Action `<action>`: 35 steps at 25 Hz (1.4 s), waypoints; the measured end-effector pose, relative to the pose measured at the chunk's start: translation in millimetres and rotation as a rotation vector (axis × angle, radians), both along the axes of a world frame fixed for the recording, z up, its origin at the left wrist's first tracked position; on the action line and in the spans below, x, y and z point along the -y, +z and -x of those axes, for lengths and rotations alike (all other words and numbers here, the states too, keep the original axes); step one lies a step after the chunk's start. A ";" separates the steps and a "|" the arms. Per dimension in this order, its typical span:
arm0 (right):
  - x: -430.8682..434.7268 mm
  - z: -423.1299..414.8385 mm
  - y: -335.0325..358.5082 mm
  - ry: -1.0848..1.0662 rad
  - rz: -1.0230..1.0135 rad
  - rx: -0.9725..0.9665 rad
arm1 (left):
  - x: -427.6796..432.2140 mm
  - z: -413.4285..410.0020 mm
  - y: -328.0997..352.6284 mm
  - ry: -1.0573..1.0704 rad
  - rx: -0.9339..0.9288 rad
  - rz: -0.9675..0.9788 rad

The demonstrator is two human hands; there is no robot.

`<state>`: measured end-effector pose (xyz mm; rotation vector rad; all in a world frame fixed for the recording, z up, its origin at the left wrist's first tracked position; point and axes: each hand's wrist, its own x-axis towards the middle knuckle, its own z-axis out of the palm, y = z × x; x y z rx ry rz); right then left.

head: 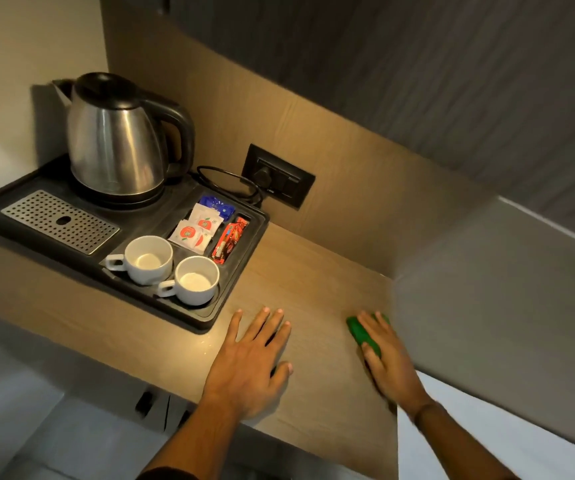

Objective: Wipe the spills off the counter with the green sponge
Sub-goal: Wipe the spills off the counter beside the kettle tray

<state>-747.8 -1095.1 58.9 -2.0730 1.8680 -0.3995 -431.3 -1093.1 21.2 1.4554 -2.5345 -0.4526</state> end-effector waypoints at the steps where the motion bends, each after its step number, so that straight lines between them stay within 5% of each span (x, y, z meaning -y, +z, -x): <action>1: 18.2 -7.3 4.0 -0.072 0.017 0.013 | -0.2 1.5 -0.3 0.027 -0.012 0.018; 4: 62.0 -71.8 18.8 -0.217 0.063 0.018 | 16.1 -5.9 10.9 0.017 -0.010 0.032; 7: -15.6 -87.9 -15.2 0.070 0.046 -0.032 | 15.0 -6.1 10.8 0.061 0.008 0.026; 10: -74.8 -50.2 -18.4 0.130 0.048 -0.039 | 11.2 -6.9 7.9 0.091 0.018 0.017; 16: 27.2 -96.9 2.3 -0.321 0.078 0.051 | 27.7 -12.2 12.3 0.158 0.023 0.034; 23: -64.5 -94.0 -9.6 0.036 -0.046 0.004 | 7.0 -11.6 14.0 0.119 0.024 -0.003; 28: -65.1 -117.8 10.5 -0.062 0.006 0.046 | -92.3 -60.0 12.5 0.254 0.071 0.012; 35: -181.7 -206.9 7.6 0.333 0.108 -0.021 | -308.7 -142.1 9.8 0.605 0.112 -0.041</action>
